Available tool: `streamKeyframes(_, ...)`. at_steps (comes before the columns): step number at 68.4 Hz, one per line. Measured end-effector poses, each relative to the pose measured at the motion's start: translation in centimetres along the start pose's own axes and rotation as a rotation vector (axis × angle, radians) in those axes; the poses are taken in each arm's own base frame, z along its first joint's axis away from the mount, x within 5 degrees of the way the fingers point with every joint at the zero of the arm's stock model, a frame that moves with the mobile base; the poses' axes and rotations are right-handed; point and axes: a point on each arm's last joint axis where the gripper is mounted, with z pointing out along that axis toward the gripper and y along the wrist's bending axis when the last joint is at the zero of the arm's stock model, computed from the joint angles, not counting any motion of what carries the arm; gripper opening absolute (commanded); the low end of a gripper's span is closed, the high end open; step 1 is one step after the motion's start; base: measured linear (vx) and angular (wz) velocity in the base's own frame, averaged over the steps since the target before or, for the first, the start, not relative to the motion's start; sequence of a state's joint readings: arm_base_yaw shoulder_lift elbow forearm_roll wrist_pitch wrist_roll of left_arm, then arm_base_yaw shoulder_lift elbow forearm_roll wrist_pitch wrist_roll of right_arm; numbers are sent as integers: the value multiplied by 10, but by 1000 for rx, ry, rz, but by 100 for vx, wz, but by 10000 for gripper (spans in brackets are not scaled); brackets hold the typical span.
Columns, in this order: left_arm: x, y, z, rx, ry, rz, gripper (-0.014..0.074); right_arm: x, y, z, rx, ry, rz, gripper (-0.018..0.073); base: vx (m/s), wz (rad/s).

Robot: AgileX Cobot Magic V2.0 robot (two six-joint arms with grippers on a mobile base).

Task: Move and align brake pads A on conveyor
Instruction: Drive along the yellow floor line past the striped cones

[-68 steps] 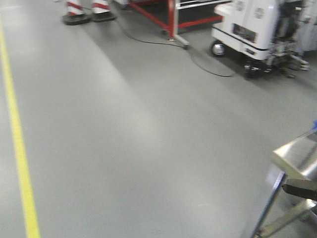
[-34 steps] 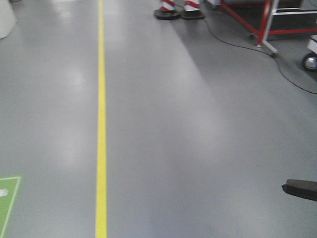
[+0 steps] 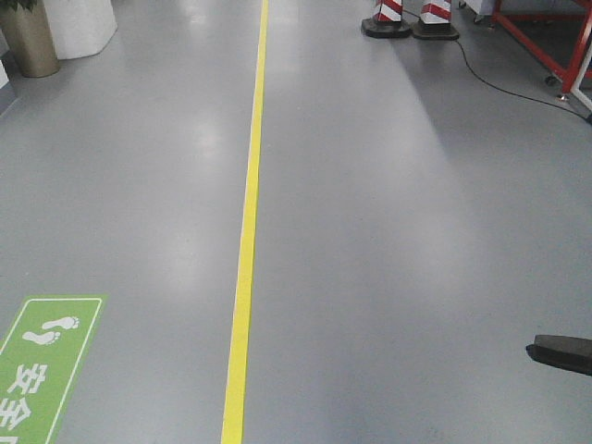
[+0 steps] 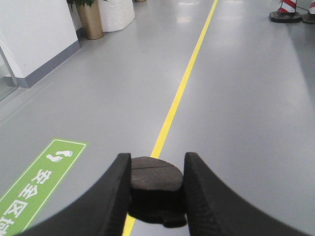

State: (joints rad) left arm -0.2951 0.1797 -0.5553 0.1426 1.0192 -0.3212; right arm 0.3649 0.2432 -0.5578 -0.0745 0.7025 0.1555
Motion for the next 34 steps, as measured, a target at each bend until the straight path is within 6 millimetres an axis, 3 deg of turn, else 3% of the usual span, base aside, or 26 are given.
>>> streamKeyframes(34, 0, 0, 0, 0, 2, -1, -6, 0, 0, 0, 0, 1, 0, -4, 11, 4)
